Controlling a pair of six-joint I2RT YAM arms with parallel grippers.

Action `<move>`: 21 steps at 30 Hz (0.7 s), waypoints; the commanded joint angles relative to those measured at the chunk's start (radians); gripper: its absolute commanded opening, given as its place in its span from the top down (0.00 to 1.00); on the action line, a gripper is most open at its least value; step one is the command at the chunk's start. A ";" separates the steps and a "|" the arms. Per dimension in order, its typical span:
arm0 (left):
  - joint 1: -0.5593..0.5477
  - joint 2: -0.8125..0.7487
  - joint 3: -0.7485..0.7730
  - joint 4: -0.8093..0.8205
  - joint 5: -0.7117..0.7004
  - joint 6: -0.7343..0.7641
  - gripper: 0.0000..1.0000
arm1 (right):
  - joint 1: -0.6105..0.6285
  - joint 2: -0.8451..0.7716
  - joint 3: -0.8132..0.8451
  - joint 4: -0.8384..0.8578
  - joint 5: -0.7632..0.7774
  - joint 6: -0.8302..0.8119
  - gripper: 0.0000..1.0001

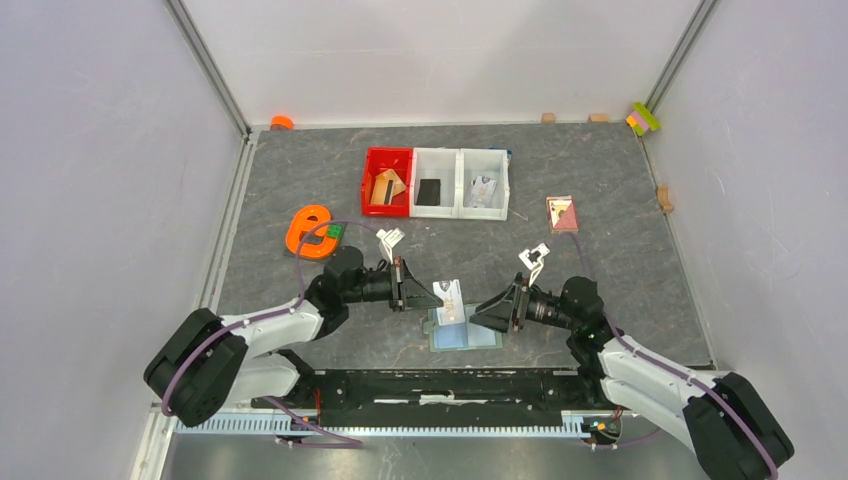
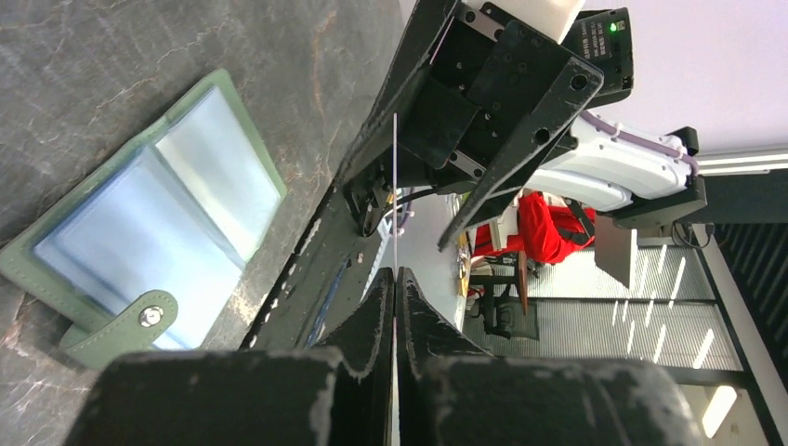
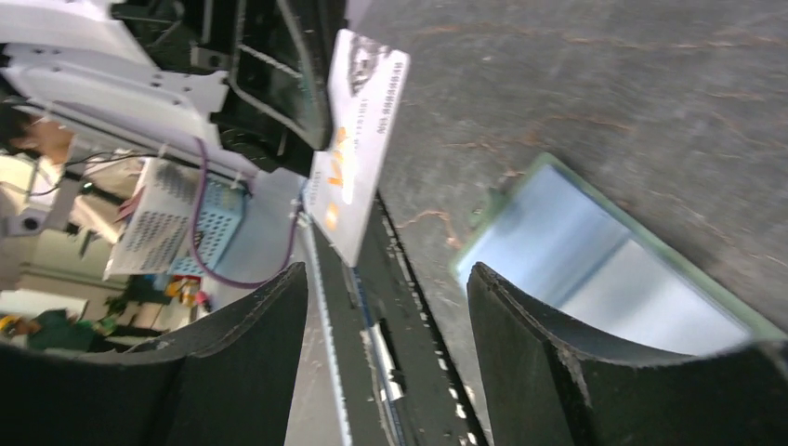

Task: Take the credit cards out of the card holder
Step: Place the credit card in the storage box.

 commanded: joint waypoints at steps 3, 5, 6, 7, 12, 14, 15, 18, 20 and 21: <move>-0.008 -0.014 0.016 0.111 0.036 -0.070 0.98 | 0.032 0.051 0.015 0.264 -0.068 0.145 0.37; -0.009 -0.013 0.020 0.112 0.036 -0.072 0.98 | 0.038 0.068 0.024 0.280 -0.063 0.159 0.42; -0.010 -0.013 0.022 0.111 0.036 -0.072 0.98 | 0.041 0.078 0.032 0.285 -0.061 0.162 0.44; -0.012 -0.012 0.027 0.112 0.036 -0.072 0.98 | 0.046 0.087 0.040 0.290 -0.057 0.164 0.47; -0.030 0.000 0.044 0.116 0.038 -0.073 0.98 | 0.062 0.132 0.079 0.302 -0.033 0.178 0.58; -0.036 0.003 0.045 0.122 0.032 -0.073 0.98 | 0.066 0.153 0.092 0.310 -0.033 0.183 0.62; -0.038 0.006 0.047 0.121 0.029 -0.072 0.98 | 0.066 0.161 0.098 0.314 -0.035 0.186 0.64; -0.043 0.018 0.050 0.142 0.030 -0.081 0.98 | 0.067 0.180 0.106 0.340 -0.030 0.204 0.71; -0.046 0.028 0.054 0.153 0.034 -0.085 0.98 | 0.068 0.189 0.112 0.349 -0.032 0.211 0.86; -0.047 0.030 0.057 0.153 0.034 -0.085 0.98 | 0.068 0.194 0.115 0.345 -0.031 0.210 0.93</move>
